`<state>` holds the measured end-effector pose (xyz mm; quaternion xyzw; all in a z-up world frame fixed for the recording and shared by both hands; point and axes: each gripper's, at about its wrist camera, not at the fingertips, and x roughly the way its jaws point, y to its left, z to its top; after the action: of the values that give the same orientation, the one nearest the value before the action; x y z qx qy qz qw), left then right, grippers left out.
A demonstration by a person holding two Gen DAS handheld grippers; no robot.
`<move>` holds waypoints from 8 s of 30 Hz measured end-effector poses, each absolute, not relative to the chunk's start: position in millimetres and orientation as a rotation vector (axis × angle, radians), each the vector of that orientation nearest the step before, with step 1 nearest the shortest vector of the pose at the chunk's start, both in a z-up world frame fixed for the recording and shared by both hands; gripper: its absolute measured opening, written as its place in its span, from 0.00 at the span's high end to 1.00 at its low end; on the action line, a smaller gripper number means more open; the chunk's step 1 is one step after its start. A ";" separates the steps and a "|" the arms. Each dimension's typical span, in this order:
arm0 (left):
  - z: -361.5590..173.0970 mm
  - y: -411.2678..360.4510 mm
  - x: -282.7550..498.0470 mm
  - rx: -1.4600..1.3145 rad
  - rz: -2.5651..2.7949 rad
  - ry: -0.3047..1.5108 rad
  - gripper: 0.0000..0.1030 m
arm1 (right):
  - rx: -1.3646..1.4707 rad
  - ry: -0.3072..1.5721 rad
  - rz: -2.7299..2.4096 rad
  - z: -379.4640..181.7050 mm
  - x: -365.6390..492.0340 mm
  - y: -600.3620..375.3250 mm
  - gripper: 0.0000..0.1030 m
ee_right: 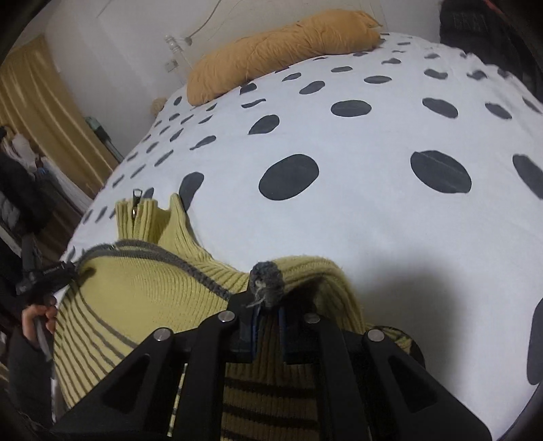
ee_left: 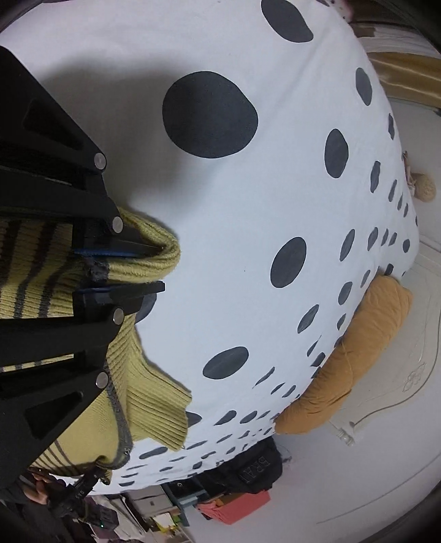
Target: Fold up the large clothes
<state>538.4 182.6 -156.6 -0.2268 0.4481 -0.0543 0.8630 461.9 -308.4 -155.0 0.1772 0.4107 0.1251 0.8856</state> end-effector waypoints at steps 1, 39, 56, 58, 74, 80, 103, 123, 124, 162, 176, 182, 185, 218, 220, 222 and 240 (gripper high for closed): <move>-155.3 183.6 538.0 -0.484 -0.117 0.949 0.86 | 0.384 0.853 0.269 -152.8 460.1 -311.0 0.89; -184.2 178.8 338.5 -0.827 -0.118 0.938 0.01 | 1.092 0.821 0.314 -206.9 308.2 -320.2 0.22; -125.7 162.8 289.5 -0.680 -0.071 0.828 0.65 | 0.549 0.693 0.167 -120.7 260.6 -273.2 0.74; -119.7 164.7 258.3 -0.702 -0.091 0.838 0.65 | 0.591 0.722 0.187 -117.7 235.2 -282.0 0.74; -192.5 180.0 137.4 -0.833 -0.067 0.922 0.56 | 0.840 0.903 0.159 -193.6 89.0 -333.9 0.53; -193.2 177.0 131.4 -0.827 -0.067 0.916 0.55 | 0.579 0.797 -0.104 -123.9 29.7 -347.5 0.49; -184.6 135.1 135.1 -0.574 -0.058 0.913 0.16 | 0.267 0.903 0.330 -181.0 177.5 -132.1 1.00; -158.5 133.8 131.7 -0.562 -0.013 0.888 0.69 | 0.065 0.870 0.161 -176.0 134.0 -123.3 1.00; -155.4 132.8 130.3 -0.561 -0.013 0.880 0.69 | 0.069 0.870 0.163 -175.3 134.0 -124.3 1.00; -75.9 -227.6 97.8 0.043 -0.749 0.983 0.19 | 0.765 0.605 0.364 -211.2 45.1 -252.2 0.97; -47.8 -93.7 106.4 -0.080 -0.306 0.849 0.04 | 0.453 0.499 0.060 -73.8 1.7 -294.7 0.25; -98.1 -77.8 110.4 -0.110 -0.279 0.942 0.04 | 0.173 0.642 0.115 -35.5 71.0 -263.6 0.24; -110.4 -76.7 107.8 -0.105 -0.296 0.934 0.04 | 0.098 0.900 0.086 -58.2 118.6 -265.7 0.24; -145.1 -69.1 93.5 -0.288 -0.402 0.981 0.00 | 1.060 0.794 0.145 -179.1 23.3 -364.5 0.21; -146.0 -68.2 93.3 -0.291 -0.397 0.982 0.00 | 1.055 0.786 0.200 -177.3 37.9 -359.7 0.55; -145.7 -68.1 93.1 -0.299 -0.391 0.980 0.00 | 0.901 0.722 0.241 -139.2 44.9 -348.3 0.60; -153.9 -89.6 87.1 -0.361 -0.415 0.970 0.01 | 0.660 0.756 0.153 -134.4 46.2 -377.2 0.72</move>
<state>87.1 -89.6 -153.9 -0.1711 0.4602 -0.1971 0.8486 46.2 -377.2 -134.4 0.3159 0.3622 0.0733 0.8739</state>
